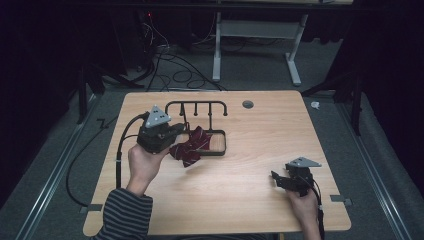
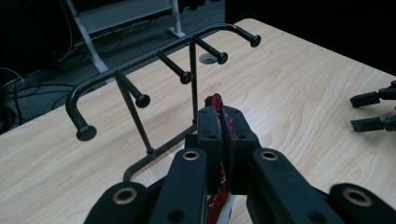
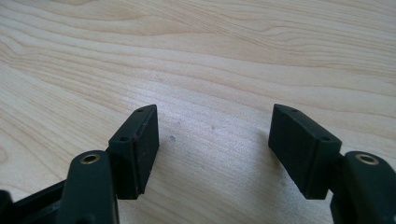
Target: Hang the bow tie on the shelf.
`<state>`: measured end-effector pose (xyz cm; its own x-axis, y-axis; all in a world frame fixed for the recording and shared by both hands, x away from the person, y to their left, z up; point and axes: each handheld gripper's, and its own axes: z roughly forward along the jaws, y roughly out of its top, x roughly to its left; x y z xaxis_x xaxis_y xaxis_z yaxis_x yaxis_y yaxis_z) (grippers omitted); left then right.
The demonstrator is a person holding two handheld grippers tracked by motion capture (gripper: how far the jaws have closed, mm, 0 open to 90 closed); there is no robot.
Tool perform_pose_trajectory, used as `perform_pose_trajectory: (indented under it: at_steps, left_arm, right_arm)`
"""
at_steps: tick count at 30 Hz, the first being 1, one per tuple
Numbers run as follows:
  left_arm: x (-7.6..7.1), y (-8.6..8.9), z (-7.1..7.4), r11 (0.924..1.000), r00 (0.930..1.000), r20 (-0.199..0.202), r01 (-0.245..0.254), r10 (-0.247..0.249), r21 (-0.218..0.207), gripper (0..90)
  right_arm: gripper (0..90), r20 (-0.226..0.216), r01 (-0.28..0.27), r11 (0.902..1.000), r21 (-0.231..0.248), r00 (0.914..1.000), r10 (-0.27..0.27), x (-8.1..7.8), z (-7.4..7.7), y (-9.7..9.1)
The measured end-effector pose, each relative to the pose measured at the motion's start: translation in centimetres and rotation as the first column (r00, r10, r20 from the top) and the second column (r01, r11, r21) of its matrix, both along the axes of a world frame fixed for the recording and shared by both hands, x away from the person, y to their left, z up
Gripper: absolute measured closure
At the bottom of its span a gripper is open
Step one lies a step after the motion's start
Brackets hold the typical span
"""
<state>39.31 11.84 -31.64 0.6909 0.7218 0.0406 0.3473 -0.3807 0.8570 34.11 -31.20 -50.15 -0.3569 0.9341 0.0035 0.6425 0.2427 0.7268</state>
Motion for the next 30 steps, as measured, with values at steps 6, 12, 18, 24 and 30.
perform_pose_trajectory:
  at_steps: [6, 12, 18, 24, 30]
  left_arm:
    - [0.6, -0.4, 0.4, 0.9999, 1.0, 0.0, 0.003, -0.003, 0.011, 87.3]
    - [1.6, -0.8, 0.6, 1.0, 1.0, -0.004, 0.004, -0.004, 0.005, 87.3]
    - [2.1, -1.3, 0.7, 0.9998, 1.0, -0.004, 0.009, -0.009, 0.02, 87.2]
    - [2.8, -1.4, 0.6, 0.9999, 1.0, -0.008, 0.001, -0.001, 0.014, 87.2]
    - [3.3, -1.9, 0.7, 0.9998, 0.9998, -0.014, 0.013, -0.013, 0.015, 87.2]
  right_arm:
    - [34.9, -0.001, -0.001, 1.0, 0.002, 1.0, 0.001, 0.0, 0.0, 0.0]
    - [34.8, -0.001, -0.001, 1.0, 0.004, 1.0, 0.001, 0.0, 0.0, 0.0]
    - [34.8, -0.001, -0.003, 1.0, 0.003, 1.0, 0.003, 0.0, 0.0, 0.0]
    - [34.8, 0.001, -0.002, 1.0, 0.003, 1.0, 0.002, 0.0, 0.0, 0.0]
    - [34.8, -0.001, -0.001, 1.0, 0.0, 1.0, 0.001, 0.0, 0.0, 0.0]
